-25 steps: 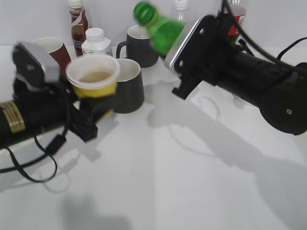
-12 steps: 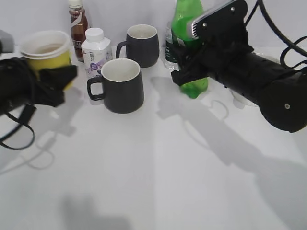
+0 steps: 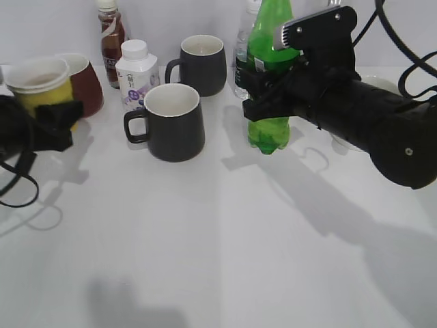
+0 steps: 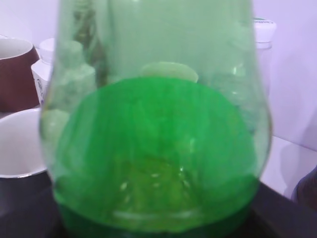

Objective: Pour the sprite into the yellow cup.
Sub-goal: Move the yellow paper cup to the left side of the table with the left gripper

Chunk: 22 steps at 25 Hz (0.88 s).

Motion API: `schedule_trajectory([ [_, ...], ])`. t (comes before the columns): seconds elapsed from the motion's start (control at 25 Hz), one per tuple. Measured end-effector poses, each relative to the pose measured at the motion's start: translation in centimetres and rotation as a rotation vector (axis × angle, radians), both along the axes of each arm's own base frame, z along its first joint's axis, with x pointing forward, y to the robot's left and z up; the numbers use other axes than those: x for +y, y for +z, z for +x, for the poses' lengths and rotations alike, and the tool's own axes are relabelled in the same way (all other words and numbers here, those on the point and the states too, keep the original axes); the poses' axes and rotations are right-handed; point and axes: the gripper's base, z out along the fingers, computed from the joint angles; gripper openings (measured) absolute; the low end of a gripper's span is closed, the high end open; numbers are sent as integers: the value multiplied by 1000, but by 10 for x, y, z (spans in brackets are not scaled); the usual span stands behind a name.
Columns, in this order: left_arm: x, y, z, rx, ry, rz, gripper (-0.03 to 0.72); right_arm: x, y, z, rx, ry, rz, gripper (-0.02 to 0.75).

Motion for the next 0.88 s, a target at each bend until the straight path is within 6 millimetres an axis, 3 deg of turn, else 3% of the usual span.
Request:
schedule_trajectory([
  [0.48, -8, -37, 40, 52, -12, -5, 407, 0, 1, 0, -4, -1, 6, 418],
  [0.88, -10, -63, 49, 88, -23, -12, 407, 0, 1, 0, -7, -1, 9, 418],
])
